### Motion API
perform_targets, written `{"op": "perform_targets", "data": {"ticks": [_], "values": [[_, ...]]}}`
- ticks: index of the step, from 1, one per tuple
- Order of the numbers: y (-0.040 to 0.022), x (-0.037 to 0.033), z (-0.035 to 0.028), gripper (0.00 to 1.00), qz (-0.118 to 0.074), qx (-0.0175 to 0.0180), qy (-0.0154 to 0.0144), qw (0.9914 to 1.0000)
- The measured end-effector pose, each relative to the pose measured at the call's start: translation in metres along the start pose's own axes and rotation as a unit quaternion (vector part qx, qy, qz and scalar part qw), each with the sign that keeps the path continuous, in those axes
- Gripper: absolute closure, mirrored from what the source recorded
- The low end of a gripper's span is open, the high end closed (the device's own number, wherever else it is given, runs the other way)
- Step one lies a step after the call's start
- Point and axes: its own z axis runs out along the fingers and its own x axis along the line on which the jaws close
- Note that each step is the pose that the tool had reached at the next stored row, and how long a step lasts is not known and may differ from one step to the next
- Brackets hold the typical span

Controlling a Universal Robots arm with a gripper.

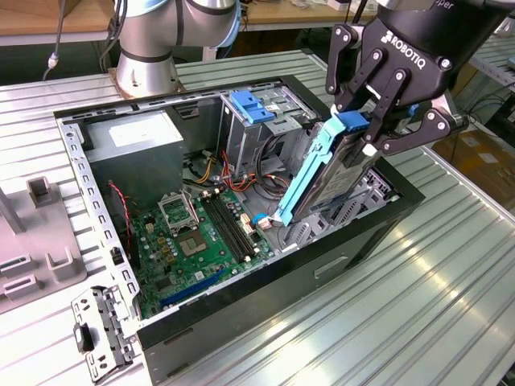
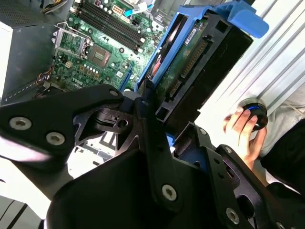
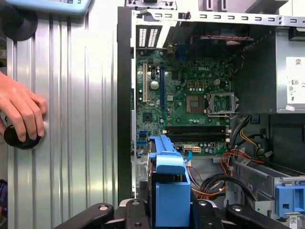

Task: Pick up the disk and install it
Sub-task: 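Pick up the disk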

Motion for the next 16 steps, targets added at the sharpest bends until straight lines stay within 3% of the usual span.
{"op": "perform_targets", "data": {"ticks": [16], "values": [[-0.0205,-0.0003,-0.0004,0.63,0.000,-0.0039,0.0001,0.99999]]}}
